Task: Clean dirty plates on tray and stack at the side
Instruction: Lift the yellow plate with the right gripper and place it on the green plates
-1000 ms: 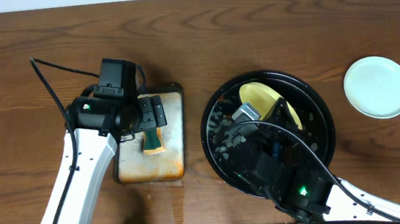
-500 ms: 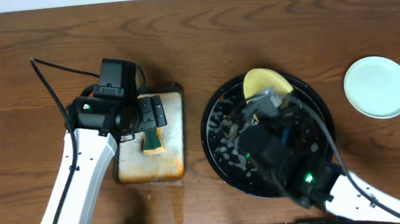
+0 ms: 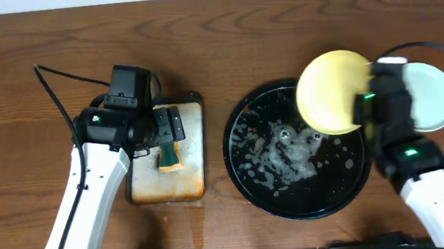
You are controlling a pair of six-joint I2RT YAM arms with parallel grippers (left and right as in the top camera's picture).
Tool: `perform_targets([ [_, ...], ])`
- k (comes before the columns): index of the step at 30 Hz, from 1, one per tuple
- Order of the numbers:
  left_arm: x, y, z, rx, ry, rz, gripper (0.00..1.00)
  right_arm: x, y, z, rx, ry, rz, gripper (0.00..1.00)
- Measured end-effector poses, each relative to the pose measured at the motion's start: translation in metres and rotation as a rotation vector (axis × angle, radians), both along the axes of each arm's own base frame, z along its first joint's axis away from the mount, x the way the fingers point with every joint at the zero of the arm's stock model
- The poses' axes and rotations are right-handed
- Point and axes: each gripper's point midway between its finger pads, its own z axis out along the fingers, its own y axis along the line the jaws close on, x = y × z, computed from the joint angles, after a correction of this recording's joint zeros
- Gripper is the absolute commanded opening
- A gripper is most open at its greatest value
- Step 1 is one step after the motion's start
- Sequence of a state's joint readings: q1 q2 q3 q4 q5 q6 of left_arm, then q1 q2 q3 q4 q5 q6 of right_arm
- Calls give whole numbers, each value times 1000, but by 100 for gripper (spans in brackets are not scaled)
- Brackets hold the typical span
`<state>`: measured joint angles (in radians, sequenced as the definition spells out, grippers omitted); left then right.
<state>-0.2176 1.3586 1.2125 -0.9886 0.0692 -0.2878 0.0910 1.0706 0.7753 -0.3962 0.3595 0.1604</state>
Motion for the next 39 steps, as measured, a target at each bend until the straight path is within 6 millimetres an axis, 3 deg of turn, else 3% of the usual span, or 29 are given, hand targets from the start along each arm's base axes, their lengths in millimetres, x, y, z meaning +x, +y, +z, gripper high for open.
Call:
perform_targets([
  [5,0,0,0,0,0,0,91,-13,-70,-8,184,-20,-213,1],
  [9,0,0,0,0,0,0,91,-34,-132,-16,296,-64,-436,1],
  [13,0,0,0,0,0,0,91,-44,-177,-25,369,-121,-586,1],
  [16,0,0,0,-1,1,0,91,-52,-199,-43,429,-118,-678,1],
  [19,0,0,0,0,0,0,91,-49,-210,-62,473,-107,-716,1],
  [25,0,0,0,0,0,0,91,-31,-208,-94,560,-77,-684,4],
  [27,0,0,0,0,1,0,92,-27,-209,-95,563,-85,-672,53],
  [28,0,0,0,0,0,0,91,-23,-211,-92,558,-103,-657,68],
  [30,0,0,0,0,0,0,92,-20,-211,-88,554,-115,-641,78],
  [32,0,0,0,0,0,0,92,-19,-208,-86,560,-116,-623,99],
  [36,0,0,0,0,0,0,92,-12,-194,-72,600,-141,-546,99],
  [39,0,0,0,0,0,0,92,-7,-166,-52,664,-156,-439,99],
])
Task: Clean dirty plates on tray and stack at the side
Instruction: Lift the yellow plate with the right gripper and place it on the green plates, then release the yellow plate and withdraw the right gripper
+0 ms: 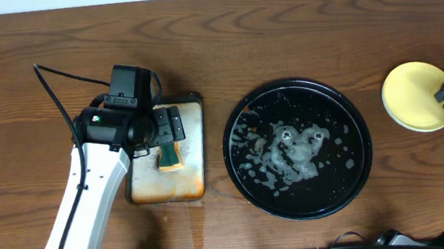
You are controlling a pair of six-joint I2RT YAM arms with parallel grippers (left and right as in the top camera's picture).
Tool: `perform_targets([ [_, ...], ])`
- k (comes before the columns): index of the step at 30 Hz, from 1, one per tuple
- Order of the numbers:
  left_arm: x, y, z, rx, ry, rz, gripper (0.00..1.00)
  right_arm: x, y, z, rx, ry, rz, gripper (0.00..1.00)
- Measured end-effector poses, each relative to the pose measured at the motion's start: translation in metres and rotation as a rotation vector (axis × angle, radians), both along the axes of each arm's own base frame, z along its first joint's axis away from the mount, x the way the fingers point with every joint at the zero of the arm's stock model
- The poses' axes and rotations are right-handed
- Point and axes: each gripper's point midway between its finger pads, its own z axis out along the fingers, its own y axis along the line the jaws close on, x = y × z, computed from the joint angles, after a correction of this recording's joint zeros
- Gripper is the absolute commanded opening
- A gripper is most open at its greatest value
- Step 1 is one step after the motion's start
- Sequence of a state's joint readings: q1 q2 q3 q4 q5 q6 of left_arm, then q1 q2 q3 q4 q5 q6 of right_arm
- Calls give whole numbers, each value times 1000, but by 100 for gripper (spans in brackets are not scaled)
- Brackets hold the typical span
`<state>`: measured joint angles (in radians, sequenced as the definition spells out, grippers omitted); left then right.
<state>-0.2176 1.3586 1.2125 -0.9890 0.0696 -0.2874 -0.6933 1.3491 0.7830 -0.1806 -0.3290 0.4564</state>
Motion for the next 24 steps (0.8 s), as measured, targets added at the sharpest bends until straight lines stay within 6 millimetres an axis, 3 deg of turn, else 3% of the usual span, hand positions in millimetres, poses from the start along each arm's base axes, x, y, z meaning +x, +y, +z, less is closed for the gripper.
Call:
perform_targets([
  [4,0,0,0,0,0,0,91,5,66,26,64,-48,203,99],
  [7,0,0,0,0,0,0,91,5,129,41,67,-60,403,99],
  [13,0,0,0,0,-1,0,92,-14,230,78,1,-143,747,99],
  [17,0,0,0,0,0,0,92,-35,277,95,3,-198,914,99],
  [21,0,0,0,0,0,0,92,-48,296,92,20,-181,992,99],
  [24,0,0,0,0,0,0,92,-53,298,87,16,-155,1010,99],
])
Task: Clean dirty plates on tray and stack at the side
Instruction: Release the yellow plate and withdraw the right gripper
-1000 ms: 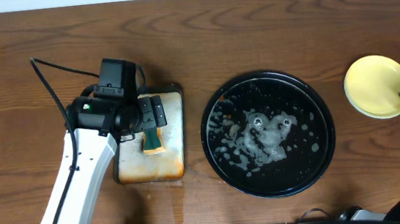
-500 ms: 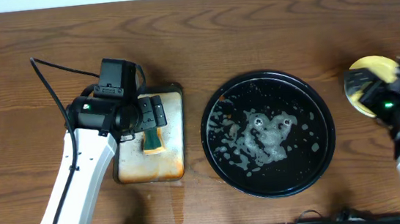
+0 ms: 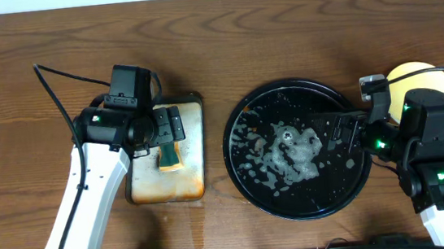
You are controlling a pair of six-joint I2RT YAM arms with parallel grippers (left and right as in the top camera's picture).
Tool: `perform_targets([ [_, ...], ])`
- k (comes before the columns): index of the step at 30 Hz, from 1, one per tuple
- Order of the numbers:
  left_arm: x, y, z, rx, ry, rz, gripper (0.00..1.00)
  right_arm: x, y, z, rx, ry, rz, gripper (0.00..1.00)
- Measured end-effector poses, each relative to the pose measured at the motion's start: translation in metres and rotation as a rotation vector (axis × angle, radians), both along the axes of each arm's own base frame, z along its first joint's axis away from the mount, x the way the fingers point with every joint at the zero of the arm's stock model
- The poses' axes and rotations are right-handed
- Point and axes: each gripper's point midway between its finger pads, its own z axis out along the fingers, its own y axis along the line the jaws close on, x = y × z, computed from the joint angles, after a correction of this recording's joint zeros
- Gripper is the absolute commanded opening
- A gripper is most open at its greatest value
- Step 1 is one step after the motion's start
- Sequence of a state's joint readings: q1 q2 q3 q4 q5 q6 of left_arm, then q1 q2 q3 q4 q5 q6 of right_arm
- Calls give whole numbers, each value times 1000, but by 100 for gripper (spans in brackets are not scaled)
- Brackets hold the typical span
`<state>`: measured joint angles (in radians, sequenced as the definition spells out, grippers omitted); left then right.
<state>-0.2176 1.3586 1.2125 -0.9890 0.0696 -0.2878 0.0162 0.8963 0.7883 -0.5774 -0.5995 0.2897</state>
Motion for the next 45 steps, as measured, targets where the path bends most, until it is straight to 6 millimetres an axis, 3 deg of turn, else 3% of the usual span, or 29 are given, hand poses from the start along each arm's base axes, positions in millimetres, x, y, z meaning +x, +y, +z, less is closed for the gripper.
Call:
perform_targets([
  [5,0,0,0,0,0,0,92,-1,4,19,-49,-147,80,99],
  [10,0,0,0,0,0,0,92,-23,4,51,-164,-370,154,99],
  [14,0,0,0,0,0,0,92,-38,-8,62,-290,-511,116,99],
  [17,0,0,0,0,0,0,92,-47,-20,47,-362,-542,64,99],
  [23,0,0,0,0,0,0,92,-55,-41,-9,-461,-574,-44,99],
  [27,0,0,0,0,0,0,92,-56,-47,-27,-481,-650,-90,99],
  [36,0,0,0,0,0,0,92,-36,-51,-57,-492,-745,-137,99],
  [45,0,0,0,0,0,0,92,-31,-51,-50,-490,-821,-161,99],
])
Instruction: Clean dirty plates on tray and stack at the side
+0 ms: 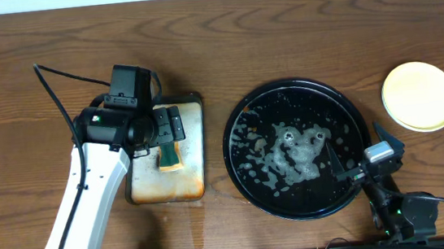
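The yellow plate [419, 96] lies flat on the table at the far right, with a paler rim showing under its lower edge. The black round tray [246, 167] in the middle holds only soapy foam [294, 152]. My right gripper [357, 152] is low at the tray's front right rim, open and empty. My left gripper [169, 128] rests over the wooden board [198, 168] at the left, shut on the green and yellow sponge [168, 156], which tilts down onto the board.
A black cable [56, 95] runs from the left arm across the table at the far left. The right arm's base [411, 217] sits at the front edge. A wet patch darkens the wood below the board.
My right arm was between the tray and the yellow plate, covering part of the plate. It is now drawn back to the tray's front right rim, and the whole plate shows. The left arm is unchanged.
My right gripper first held the yellow plate tilted over the tray's right edge, beside a pale plate on the table. The yellow plate then lay on that pale plate with the gripper at its edge. After that the gripper was empty by the tray, and it has now pulled back toward the front.
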You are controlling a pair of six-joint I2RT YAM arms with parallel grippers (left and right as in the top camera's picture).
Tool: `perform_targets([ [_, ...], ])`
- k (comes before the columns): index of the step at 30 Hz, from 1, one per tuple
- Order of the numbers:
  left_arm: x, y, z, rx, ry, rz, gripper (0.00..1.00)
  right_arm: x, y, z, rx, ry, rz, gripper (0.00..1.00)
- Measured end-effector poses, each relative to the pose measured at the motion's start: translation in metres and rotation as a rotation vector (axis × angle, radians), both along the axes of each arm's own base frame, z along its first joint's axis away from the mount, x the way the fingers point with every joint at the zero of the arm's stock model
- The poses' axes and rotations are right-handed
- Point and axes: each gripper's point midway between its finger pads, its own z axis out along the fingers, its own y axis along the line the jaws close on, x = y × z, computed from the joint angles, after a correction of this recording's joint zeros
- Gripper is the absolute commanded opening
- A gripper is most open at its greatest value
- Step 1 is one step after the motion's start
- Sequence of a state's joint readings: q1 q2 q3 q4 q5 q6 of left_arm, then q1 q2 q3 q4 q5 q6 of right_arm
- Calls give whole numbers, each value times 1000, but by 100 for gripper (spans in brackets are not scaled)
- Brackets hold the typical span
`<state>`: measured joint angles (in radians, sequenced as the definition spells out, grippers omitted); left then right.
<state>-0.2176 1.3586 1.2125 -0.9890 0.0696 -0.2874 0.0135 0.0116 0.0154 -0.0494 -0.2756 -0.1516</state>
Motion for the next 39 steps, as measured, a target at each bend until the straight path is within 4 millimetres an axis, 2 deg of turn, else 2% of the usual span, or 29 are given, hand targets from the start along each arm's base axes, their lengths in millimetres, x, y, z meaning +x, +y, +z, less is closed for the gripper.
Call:
perform_targets([
  [23,0,0,0,0,0,0,92,0,0,-3,0,5,0,99],
  [27,-2,0,5,-4,-22,-3,92,0,0,-3,0,5,0,99],
  [32,-24,9,31,-10,-157,6,92,0,0,-3,0,5,0,99],
  [39,-11,30,92,-80,-671,93,92,0,0,-3,0,4,-1,99],
])
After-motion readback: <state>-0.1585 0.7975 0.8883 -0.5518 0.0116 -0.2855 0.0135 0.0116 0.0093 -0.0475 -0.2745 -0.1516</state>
